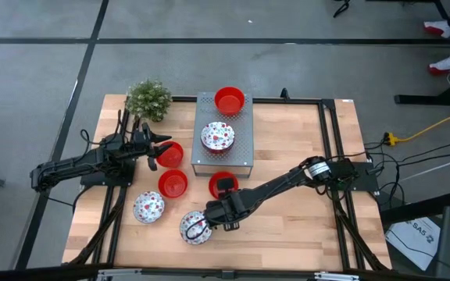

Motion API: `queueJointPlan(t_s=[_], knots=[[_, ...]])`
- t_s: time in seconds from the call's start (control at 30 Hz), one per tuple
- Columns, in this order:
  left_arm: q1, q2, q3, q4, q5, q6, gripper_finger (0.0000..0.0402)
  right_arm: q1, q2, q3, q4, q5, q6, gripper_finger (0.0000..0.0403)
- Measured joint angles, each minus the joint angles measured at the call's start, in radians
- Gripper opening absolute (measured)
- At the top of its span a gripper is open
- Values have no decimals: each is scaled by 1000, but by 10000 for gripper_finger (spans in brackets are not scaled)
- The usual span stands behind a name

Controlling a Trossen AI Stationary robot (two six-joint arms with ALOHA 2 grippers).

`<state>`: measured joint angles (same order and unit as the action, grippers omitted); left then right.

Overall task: Pick & Place Mini bowls
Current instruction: Stack the red bowl on the red bowl on the shelf

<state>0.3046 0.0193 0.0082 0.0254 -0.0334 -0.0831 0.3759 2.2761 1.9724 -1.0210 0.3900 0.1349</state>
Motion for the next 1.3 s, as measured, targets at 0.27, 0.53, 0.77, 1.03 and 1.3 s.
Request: queueJointPlan(t_s=[0.27, 0.53, 0.77, 1.03, 1.3], knots=[[0, 0, 0, 0, 0, 0, 130, 12, 0, 0, 0, -32, 27, 16], [0, 0, 0, 0, 0, 0, 130, 52, -6, 0, 0, -84, 80, 8], [0, 0, 0, 0, 0, 0, 130, 95, -51, -1, -1, -112, 148, 5], [0, 0, 0, 0, 0, 0, 130, 130, -129, -1, -6, -105, 232, 5], [0, 0, 0, 0, 0, 0, 130, 161, -208, -1, 6, -105, 239, 5]])
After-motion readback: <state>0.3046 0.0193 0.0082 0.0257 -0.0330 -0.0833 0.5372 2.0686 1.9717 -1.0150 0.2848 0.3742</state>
